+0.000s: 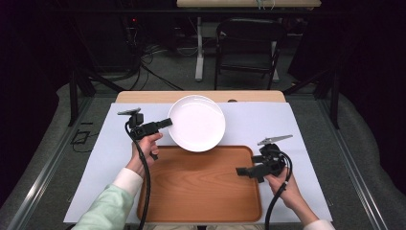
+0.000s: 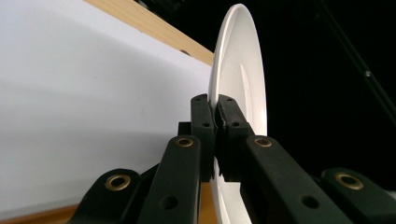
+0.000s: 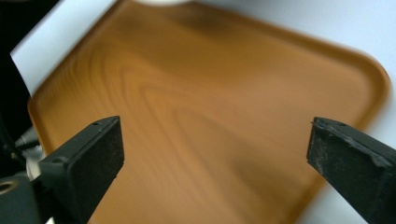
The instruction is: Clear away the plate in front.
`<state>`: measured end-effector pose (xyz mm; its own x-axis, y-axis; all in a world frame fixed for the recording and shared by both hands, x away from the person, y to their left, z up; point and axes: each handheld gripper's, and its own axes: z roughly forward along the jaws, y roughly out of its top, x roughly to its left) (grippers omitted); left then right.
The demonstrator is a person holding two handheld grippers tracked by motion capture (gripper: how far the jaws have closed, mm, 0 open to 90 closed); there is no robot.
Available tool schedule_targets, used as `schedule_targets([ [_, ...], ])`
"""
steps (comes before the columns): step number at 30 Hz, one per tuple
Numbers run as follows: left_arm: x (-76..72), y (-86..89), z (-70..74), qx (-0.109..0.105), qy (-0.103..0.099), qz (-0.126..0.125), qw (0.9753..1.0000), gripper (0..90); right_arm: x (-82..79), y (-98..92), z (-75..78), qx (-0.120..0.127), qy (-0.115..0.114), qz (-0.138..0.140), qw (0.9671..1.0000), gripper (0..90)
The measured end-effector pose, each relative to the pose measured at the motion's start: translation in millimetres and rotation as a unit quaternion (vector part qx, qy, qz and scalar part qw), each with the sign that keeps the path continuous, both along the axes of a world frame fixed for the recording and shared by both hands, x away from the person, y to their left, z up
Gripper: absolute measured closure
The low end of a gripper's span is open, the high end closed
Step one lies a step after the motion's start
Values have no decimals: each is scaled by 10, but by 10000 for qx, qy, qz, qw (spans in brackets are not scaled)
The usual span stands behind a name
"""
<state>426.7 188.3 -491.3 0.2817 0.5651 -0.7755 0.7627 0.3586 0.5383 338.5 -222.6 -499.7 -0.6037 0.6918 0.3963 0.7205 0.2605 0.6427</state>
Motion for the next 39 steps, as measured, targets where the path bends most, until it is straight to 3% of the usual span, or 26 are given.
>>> schedule_targets([
  [1, -14, -9, -1, -19, -3, -27, 10000, 871, 92, 55, -20, 185, 97, -45, 9998, 61],
  [6, -122, -84, 3, -73, -50, -327, 9994, 871, 436, 223, -130, 659, 307, -266, 9970, 142],
  [9, -202, -127, 4, -63, -106, -529, 9985, 868, 520, 249, -137, 971, 274, -326, 9944, 203],
  [11, -243, -154, 0, -55, -129, -624, 9980, 866, 536, 246, -126, 1091, 231, -420, 9929, 314],
  [15, -309, -188, -17, -1, -170, -743, 9971, 862, 509, 232, -111, 1100, 211, -486, 9925, 452],
  [17, -324, -174, -24, -37, -196, -760, 9969, 864, 491, 203, -92, 1016, 128, -569, 9931, 572],
  [20, -368, -174, -21, 1, -289, -833, 9961, 865, 468, 165, -55, 1005, 16, -625, 9930, 648],
  [29, -462, -185, -50, 261, -472, -958, 9939, 865, 394, 106, 9, 1067, -132, -598, 9924, 721],
  [34, -545, -209, -1, 558, -766, -1049, 9900, 852, 322, 82, 80, 1061, -321, -572, 9922, 757],
  [39, -614, -214, 31, 746, -918, -1082, 9871, 843, 255, 79, 150, 1053, -460, -520, 9920, 776],
])
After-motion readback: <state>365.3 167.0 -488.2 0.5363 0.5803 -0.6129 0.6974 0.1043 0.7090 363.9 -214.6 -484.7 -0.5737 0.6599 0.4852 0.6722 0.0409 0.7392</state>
